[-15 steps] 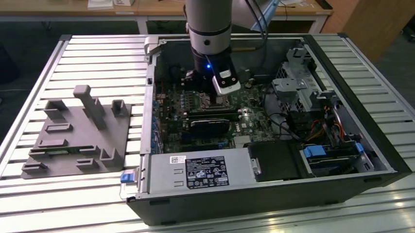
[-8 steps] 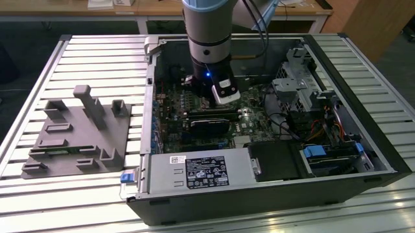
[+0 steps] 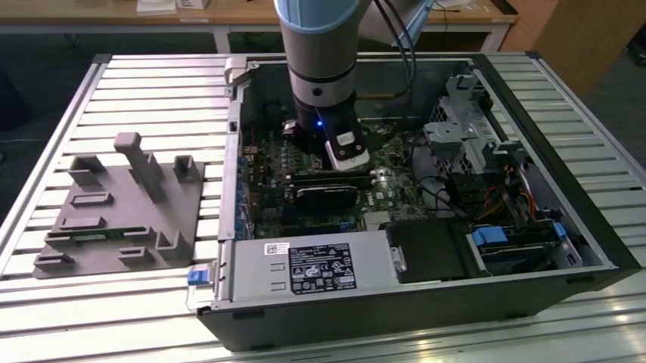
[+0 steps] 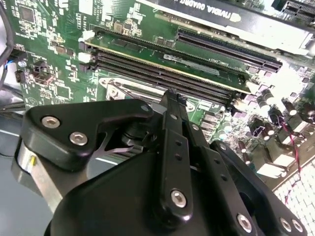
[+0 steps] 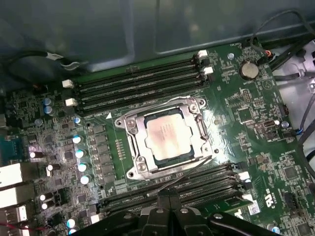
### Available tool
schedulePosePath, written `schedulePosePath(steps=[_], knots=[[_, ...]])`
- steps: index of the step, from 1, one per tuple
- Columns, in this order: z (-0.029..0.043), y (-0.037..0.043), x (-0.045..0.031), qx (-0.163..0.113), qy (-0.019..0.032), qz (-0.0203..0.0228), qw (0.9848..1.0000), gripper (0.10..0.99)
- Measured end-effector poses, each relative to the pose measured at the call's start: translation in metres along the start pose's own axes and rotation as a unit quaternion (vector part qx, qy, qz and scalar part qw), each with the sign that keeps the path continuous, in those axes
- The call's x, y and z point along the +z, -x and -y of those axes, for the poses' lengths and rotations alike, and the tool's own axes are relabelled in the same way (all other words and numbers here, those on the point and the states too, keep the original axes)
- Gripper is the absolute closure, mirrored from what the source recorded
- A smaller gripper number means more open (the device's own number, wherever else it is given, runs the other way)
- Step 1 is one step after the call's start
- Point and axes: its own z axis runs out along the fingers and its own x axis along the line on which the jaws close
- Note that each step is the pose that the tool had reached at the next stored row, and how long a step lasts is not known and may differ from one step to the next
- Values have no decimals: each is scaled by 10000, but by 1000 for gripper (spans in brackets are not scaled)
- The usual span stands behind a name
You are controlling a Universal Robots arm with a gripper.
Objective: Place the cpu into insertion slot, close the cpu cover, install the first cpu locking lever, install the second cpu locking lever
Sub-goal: 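Install the second cpu locking lever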
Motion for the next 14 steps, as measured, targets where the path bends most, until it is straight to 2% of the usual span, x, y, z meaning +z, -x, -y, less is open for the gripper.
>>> schedulePosePath(steps=[4, 10, 14], knots=[[1, 3, -17, -1, 0, -1, 10000, 980], [-20, 11, -132, -1, 0, -1, 10000, 980], [-27, 13, -169, -1, -1, 0, 10000, 980]])
